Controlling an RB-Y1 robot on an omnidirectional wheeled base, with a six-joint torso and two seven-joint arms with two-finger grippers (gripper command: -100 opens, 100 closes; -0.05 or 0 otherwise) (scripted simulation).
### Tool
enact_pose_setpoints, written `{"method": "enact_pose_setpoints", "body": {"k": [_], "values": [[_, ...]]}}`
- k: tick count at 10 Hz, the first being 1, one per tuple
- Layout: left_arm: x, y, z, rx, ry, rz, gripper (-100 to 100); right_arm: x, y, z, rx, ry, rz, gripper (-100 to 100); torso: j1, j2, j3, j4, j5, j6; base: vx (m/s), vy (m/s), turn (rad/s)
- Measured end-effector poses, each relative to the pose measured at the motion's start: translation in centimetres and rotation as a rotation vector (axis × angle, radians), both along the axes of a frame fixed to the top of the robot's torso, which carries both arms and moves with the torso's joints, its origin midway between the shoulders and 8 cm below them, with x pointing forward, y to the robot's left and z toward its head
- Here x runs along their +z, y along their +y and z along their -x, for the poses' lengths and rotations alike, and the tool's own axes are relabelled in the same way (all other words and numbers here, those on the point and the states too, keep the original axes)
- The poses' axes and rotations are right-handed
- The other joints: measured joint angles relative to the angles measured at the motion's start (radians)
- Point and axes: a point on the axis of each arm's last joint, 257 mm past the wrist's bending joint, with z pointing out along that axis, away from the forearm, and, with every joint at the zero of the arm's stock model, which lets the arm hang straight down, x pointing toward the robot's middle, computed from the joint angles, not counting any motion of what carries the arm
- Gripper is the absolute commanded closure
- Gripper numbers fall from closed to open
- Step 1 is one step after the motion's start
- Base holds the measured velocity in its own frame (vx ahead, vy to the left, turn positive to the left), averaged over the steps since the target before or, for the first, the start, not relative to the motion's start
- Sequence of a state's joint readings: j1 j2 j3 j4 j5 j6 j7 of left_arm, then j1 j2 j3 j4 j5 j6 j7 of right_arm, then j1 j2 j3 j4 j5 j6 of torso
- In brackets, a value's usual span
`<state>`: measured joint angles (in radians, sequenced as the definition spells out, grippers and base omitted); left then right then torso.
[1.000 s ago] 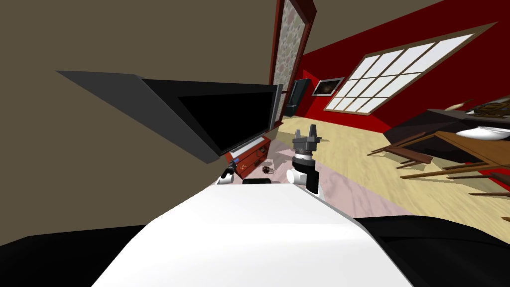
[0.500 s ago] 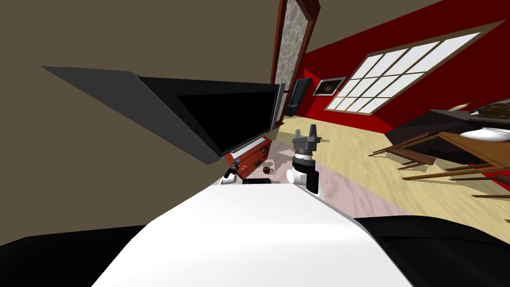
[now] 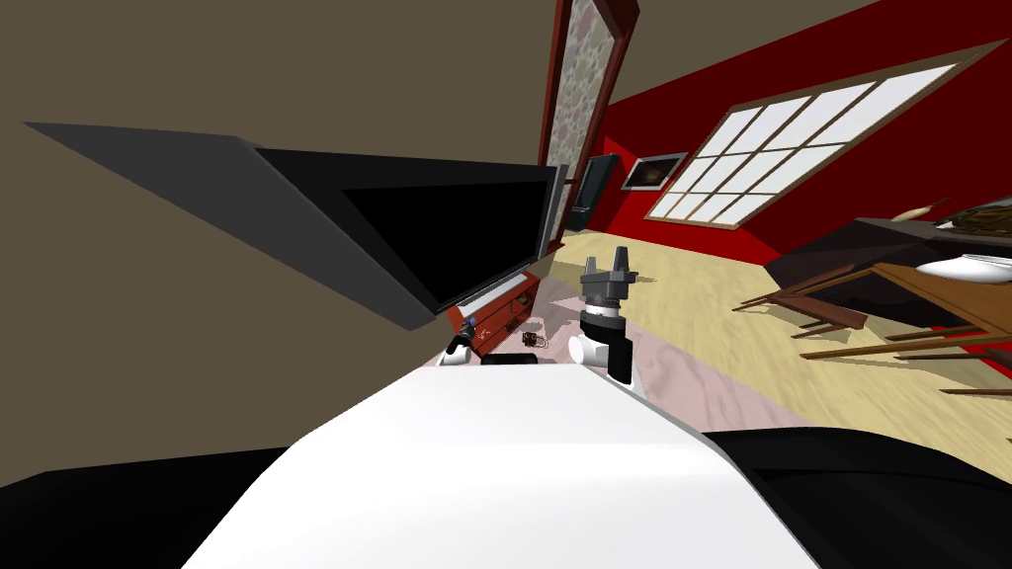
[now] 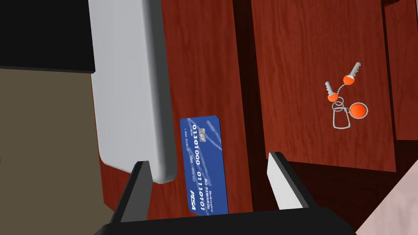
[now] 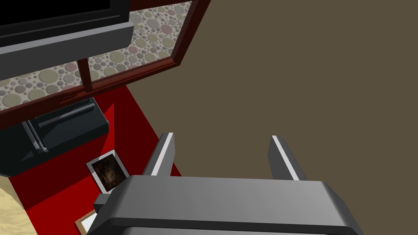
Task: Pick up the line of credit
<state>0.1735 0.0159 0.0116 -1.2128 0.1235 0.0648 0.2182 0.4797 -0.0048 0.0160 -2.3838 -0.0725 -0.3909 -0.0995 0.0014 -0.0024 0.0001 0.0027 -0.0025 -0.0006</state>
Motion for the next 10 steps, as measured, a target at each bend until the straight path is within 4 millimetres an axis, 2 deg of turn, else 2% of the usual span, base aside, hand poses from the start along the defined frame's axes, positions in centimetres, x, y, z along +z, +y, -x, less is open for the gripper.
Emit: {"method": "enact_pose_setpoints", "body": {"k": [2,3,4,5,10], "values": [[-1.2,-0.5,1.2,-0.001,0.035,0.01,100,0.0,0.0,0.0,0.0,0.0,0.0,0,0.001,0.001,0.006,0.01,-0.007,-0.001,-0.008,-0.008,-0.003],[-1.2,-0.5,1.1,-0.001,0.033,0.01,100,0.0,0.0,0.0,0.0,0.0,0.0,0,0.002,0.001,0.005,0.009,-0.006,-0.001,0.0,0.0,0.0],[-1.2,-0.5,1.1,-0.001,0.033,0.01,0,0.0,0.0,0.0,0.0,0.0,0.0,0,0.002,0.0,0.004,0.009,-0.006,-0.001,0.0,0.0,0.0],[-1.2,-0.5,1.1,-0.001,0.033,0.01,100,0.0,0.0,0.0,0.0,0.0,0.0,0,0.002,0.0,0.004,0.009,-0.006,-0.001,0.007,0.002,0.013],[0.1,0.1,0.0,-0.001,0.006,0.002,100,0.0,0.0,0.0,0.0,0.0,0.0,0,0.008,-0.004,0.011,0.026,-0.018,-0.003,-0.028,-0.003,-0.001]]}}
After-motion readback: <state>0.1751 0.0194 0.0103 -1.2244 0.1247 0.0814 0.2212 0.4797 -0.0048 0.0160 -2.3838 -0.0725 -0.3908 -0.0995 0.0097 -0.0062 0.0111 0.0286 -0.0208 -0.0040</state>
